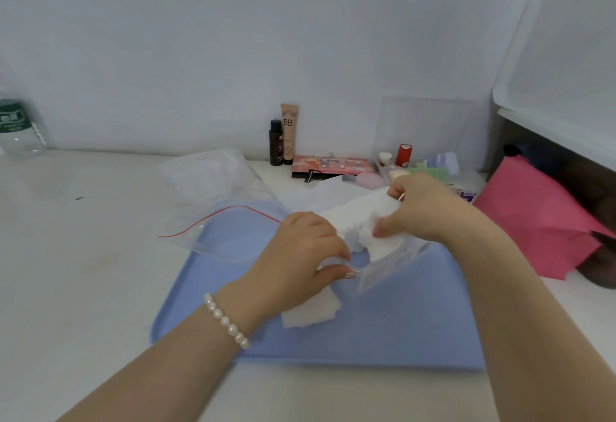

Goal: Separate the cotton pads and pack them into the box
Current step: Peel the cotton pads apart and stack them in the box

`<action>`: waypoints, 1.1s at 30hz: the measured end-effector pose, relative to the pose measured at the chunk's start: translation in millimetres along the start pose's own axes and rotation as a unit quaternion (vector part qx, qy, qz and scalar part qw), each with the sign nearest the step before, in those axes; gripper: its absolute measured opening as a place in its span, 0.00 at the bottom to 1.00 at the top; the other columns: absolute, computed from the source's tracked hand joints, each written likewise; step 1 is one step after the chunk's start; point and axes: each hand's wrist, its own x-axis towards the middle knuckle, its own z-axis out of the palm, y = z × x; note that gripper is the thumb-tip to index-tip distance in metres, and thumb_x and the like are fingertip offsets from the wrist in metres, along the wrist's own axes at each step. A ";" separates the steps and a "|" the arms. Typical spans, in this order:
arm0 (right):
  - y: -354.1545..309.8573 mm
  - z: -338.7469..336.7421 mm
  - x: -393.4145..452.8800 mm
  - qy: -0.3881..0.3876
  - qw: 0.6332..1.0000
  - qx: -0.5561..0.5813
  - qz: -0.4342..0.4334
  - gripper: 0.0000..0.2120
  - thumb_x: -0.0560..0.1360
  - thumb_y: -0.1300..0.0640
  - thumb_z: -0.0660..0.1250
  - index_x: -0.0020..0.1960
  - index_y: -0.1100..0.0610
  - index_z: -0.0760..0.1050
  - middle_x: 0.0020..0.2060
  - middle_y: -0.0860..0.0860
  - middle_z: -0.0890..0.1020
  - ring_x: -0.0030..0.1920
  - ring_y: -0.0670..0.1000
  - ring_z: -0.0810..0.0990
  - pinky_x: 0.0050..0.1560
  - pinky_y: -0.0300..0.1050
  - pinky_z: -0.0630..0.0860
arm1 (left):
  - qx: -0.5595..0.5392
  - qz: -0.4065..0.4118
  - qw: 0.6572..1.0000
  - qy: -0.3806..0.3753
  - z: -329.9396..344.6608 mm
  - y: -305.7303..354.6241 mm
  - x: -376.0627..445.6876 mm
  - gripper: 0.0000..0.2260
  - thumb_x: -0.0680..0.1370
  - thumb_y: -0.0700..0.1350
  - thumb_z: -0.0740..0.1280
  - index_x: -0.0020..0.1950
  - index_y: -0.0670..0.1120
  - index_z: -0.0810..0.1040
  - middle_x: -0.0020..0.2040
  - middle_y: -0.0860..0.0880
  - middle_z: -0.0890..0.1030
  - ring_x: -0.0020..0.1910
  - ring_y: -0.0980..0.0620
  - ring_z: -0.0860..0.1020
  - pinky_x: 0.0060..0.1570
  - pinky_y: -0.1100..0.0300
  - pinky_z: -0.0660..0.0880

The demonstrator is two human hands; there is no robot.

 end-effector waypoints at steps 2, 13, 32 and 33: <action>-4.8 9.2 -1.6 0.022 0.998 -0.053 -0.001 0.19 0.67 0.56 0.73 0.54 0.53 0.69 0.47 0.52 0.74 0.44 0.53 0.75 0.35 0.40 0.68 | 0.009 -0.003 1.000 0.003 -2.2 -0.7 -1.5 0.13 0.72 0.57 0.64 0.41 0.49 0.81 0.37 0.53 0.80 0.48 0.54 0.72 0.52 0.60 0.63; -23.3 47.6 2.9 -0.008 0.977 -0.208 0.055 0.17 0.65 0.47 0.72 0.46 0.50 0.68 0.38 0.48 0.71 0.48 0.53 0.73 0.48 0.43 0.68 | -0.002 -0.038 0.998 -0.040 -6.5 -0.5 -4.2 0.12 0.71 0.57 0.67 0.42 0.49 0.82 0.42 0.53 0.82 0.45 0.46 0.78 0.45 0.48 0.74; -27.6 24.5 -8.3 -0.174 0.980 -0.094 -0.028 0.23 0.78 0.42 0.55 0.33 0.57 0.66 0.30 0.50 0.68 0.31 0.48 0.65 0.32 0.40 0.60 | -0.046 -0.122 0.991 0.005 -13.3 1.5 -4.5 0.26 0.64 0.63 0.67 0.52 0.45 0.76 0.48 0.50 0.77 0.46 0.57 0.71 0.46 0.61 0.68; -27.0 24.3 -7.9 -0.172 0.980 -0.096 -0.026 0.22 0.79 0.42 0.55 0.34 0.57 0.66 0.31 0.50 0.68 0.31 0.49 0.65 0.33 0.40 0.61 | -0.055 -0.130 0.990 0.009 -17.0 3.0 -4.2 0.25 0.63 0.62 0.69 0.51 0.45 0.76 0.47 0.52 0.76 0.45 0.57 0.71 0.45 0.63 0.68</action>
